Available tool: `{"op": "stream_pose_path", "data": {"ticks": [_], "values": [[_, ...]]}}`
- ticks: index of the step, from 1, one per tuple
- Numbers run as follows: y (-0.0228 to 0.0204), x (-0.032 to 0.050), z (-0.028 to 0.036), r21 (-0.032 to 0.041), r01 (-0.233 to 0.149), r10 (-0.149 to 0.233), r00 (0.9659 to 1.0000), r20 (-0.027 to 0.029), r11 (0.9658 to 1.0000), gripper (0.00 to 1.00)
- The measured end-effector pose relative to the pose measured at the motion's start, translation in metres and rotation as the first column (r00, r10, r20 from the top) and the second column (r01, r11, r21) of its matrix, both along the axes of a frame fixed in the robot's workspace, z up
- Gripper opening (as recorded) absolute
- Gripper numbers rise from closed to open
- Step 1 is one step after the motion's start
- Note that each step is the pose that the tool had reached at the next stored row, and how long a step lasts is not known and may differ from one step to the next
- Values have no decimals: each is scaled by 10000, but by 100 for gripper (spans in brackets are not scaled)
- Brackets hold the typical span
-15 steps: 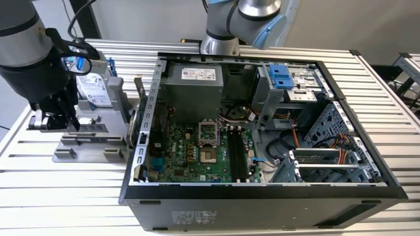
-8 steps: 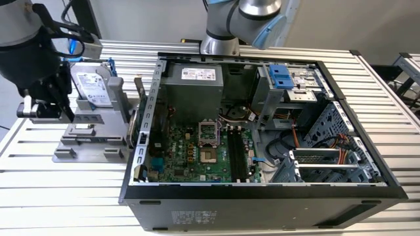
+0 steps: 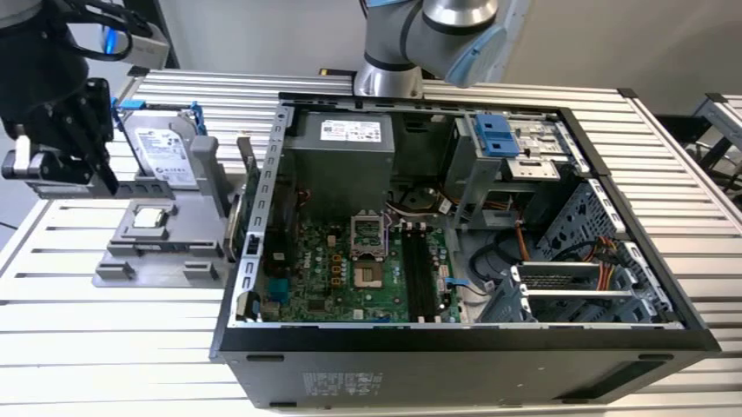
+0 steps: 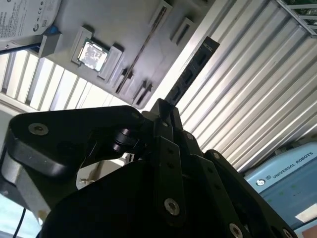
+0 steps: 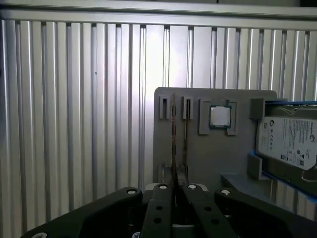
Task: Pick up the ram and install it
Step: 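Pick up the ram and move it above insertion slot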
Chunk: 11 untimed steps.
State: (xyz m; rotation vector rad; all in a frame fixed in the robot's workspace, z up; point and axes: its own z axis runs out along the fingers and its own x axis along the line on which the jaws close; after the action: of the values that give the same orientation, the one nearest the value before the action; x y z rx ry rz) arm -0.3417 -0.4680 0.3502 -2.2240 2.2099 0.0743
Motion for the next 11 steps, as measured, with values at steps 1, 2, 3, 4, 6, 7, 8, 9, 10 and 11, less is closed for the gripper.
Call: {"op": "stream_pose_path", "data": {"ticks": [1, 2, 3, 4, 6, 7, 8, 9, 10, 11], "values": [[0, 0, 34, 1, 0, 0, 10000, 1, 10000, 0], [0, 0, 68, 1, 0, 0, 10000, 2, 10000, 0], [0, 0, 102, 1, 0, 0, 10000, 1, 10000, 0], [0, 0, 132, 1, 0, 0, 10000, 1, 10000, 0], [0, 0, 194, 1, 0, 0, 10000, 2, 10000, 0], [0, 0, 226, 1, 0, 0, 10000, 1, 10000, 0], [0, 0, 251, 0, 0, 0, 10000, 1, 10000, 0], [0, 0, 274, 1, 0, 0, 10000, 2, 10000, 0], [0, 0, 294, 1, 0, 0, 10000, 1, 10000, 0], [0, 0, 309, 1, 0, 0, 10000, 2, 10000, 0]]}}
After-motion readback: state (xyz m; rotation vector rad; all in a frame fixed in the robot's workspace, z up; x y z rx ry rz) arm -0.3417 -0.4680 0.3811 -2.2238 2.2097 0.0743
